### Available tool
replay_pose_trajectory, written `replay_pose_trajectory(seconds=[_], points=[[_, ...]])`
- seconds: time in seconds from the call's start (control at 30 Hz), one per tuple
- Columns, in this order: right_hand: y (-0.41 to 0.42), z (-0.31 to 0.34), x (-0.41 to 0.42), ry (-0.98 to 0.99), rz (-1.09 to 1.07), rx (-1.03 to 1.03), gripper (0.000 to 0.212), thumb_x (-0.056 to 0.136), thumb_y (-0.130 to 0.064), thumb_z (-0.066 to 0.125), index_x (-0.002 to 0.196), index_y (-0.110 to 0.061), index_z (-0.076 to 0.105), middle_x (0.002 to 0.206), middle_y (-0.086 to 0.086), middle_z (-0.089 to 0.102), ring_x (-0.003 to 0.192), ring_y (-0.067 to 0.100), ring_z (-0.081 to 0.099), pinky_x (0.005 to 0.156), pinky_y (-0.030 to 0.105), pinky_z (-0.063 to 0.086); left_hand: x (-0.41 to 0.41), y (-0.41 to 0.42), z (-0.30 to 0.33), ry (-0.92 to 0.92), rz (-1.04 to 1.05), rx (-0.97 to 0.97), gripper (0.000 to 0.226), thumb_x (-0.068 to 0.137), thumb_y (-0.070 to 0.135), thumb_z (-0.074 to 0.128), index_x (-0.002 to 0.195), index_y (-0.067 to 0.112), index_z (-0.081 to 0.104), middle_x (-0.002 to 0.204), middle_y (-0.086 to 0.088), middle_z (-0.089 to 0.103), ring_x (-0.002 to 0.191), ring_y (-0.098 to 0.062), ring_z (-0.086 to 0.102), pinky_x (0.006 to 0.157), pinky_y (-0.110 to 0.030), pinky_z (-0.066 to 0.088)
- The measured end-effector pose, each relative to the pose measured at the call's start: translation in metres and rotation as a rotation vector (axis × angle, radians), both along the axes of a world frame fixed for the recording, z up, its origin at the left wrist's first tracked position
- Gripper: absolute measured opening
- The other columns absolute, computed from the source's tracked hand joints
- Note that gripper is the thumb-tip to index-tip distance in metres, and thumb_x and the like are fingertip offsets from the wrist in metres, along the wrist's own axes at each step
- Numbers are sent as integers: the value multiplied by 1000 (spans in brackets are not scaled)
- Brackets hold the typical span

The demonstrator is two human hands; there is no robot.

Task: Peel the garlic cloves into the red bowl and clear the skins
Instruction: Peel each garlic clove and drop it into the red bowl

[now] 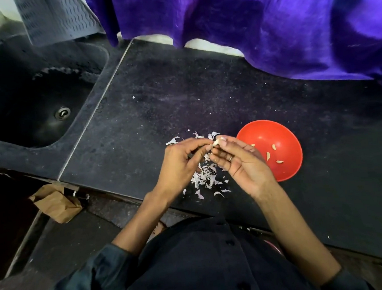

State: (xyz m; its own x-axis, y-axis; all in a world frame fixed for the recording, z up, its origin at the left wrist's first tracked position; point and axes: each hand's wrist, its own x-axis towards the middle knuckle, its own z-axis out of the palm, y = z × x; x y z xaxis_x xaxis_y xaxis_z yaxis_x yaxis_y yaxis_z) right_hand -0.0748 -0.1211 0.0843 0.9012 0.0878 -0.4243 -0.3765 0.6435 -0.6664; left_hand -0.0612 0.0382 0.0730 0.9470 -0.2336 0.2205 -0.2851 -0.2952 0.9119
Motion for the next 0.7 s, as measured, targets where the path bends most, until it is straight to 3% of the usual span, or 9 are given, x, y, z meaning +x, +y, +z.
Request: replay_pose_trajectory(seconds=[0.1,0.2,0.33,0.47,0.63,0.7], points=[[2,0,-1,-4,10,-13,15,76,-4,63,89,-2,72,81,13,72,73,18,69,67,28,58,0,1,0,-105,6,110,16,93,14,63,105,10,73,85,6,68,68,-5,63,63,-29,55],[3,1,-1,-7,28,-33,12,75,-5,64,82,-3,74,79,14,72,71,18,70,67,28,59,0,1,0,-142,-11,179,16,94,13,61,106,11,71,85,8,63,70,-3,59,65,-25,52],[3,0,-2,-36,34,-125,21,73,-9,69,92,-2,69,80,10,72,73,17,69,70,27,58,-2,-1,1,-222,-18,273,19,95,14,57,109,10,69,91,4,66,79,-4,58,71,-26,51],[6,-1,-2,-89,30,-232,17,75,-2,68,92,-2,67,79,8,71,74,17,70,73,27,58,-4,-4,0,-225,8,323,22,96,12,53,111,11,68,97,1,68,84,-15,64,74,-35,55],[4,-5,-2,-71,-21,-197,15,82,9,61,91,-3,66,82,10,71,78,20,70,75,28,58,-8,-6,-3,-160,-45,295,30,95,3,53,122,8,65,109,1,67,94,-9,61,86,-17,49],[2,-7,-2,-71,-21,-227,17,84,9,60,91,-4,66,80,7,71,75,18,70,73,28,58,-7,-5,-6,-144,-46,291,29,94,13,60,122,11,65,109,3,68,94,-8,63,86,-22,51]])
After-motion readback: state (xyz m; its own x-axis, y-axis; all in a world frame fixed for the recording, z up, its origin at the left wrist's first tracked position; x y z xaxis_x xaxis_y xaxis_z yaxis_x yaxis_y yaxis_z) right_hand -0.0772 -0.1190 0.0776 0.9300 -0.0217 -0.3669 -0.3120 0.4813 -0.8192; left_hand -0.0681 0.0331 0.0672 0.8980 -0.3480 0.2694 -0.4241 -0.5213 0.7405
